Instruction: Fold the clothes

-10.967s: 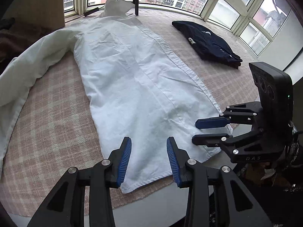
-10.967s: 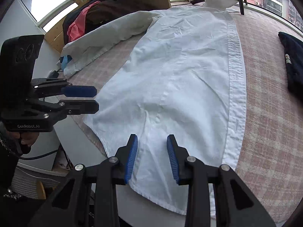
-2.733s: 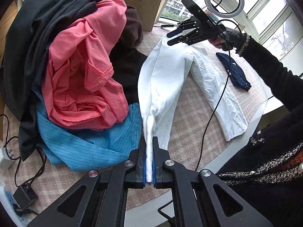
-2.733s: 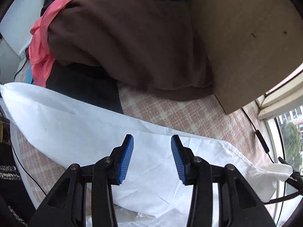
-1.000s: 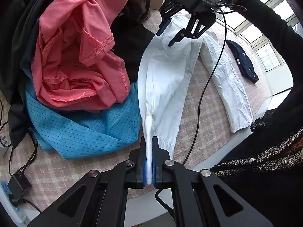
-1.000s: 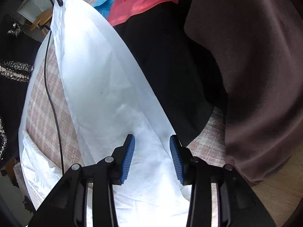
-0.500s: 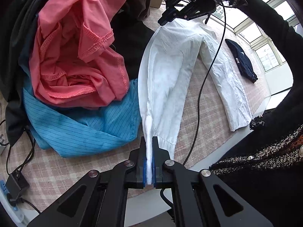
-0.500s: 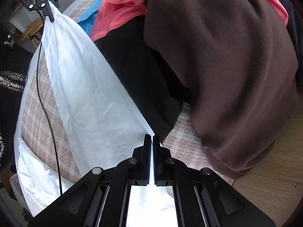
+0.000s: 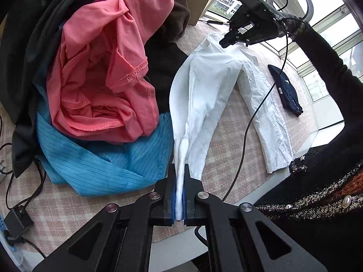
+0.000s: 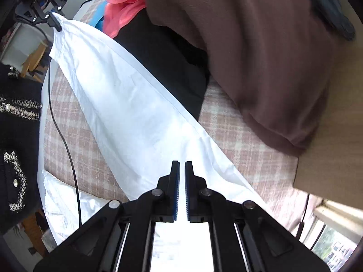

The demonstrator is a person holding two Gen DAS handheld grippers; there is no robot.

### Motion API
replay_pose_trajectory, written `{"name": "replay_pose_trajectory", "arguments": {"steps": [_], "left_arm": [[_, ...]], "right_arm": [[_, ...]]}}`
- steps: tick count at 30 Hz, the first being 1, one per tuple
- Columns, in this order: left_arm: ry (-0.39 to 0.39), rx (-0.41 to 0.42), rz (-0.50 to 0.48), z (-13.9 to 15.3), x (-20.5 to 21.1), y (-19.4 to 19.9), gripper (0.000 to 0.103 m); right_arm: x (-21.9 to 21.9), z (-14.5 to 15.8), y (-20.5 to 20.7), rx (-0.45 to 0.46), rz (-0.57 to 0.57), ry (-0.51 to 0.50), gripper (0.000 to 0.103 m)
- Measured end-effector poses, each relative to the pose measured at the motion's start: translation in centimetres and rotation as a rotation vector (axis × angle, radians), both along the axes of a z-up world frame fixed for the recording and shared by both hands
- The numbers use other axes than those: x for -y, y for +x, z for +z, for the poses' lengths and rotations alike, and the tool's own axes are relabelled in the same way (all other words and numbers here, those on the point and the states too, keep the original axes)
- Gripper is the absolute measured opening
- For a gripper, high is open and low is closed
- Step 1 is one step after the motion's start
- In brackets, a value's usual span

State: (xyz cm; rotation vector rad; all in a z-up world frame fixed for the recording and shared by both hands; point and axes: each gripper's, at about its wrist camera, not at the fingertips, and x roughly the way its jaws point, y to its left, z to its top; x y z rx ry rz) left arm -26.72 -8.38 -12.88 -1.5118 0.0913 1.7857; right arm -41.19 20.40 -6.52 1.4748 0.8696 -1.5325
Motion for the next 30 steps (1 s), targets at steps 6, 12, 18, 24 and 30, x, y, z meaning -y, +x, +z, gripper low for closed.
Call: {"name": "replay_pose_trajectory", "arguments": {"steps": [6, 12, 18, 24, 30], "left_arm": [[0.066, -0.089, -0.007, 4.7, -0.6, -1.5, 0.003], [0.092, -0.107, -0.089, 6.8, -2.6, 0.4, 0.003], [0.072, -0.084, -0.118, 5.2, -3.0, 2.6, 0.003], [0.121, -0.126, -0.166, 6.1, -3.9, 4.0, 0.003], [0.169, -0.196, -0.199, 8.5, -6.7, 5.5, 0.003]], "right_arm": [[-12.3, -3.4, 7.3, -0.001, -0.365, -0.110, 0.005], [-13.7, -12.2, 9.7, -0.042, -0.501, -0.031, 0.005], [-11.7, -9.6, 7.8, -0.019, -0.634, -0.072, 0.011], [-9.1, -8.4, 8.6, 0.017, -0.657, 0.020, 0.011], [-12.0, -8.1, 12.4, 0.049, -0.769, 0.033, 0.011]]}}
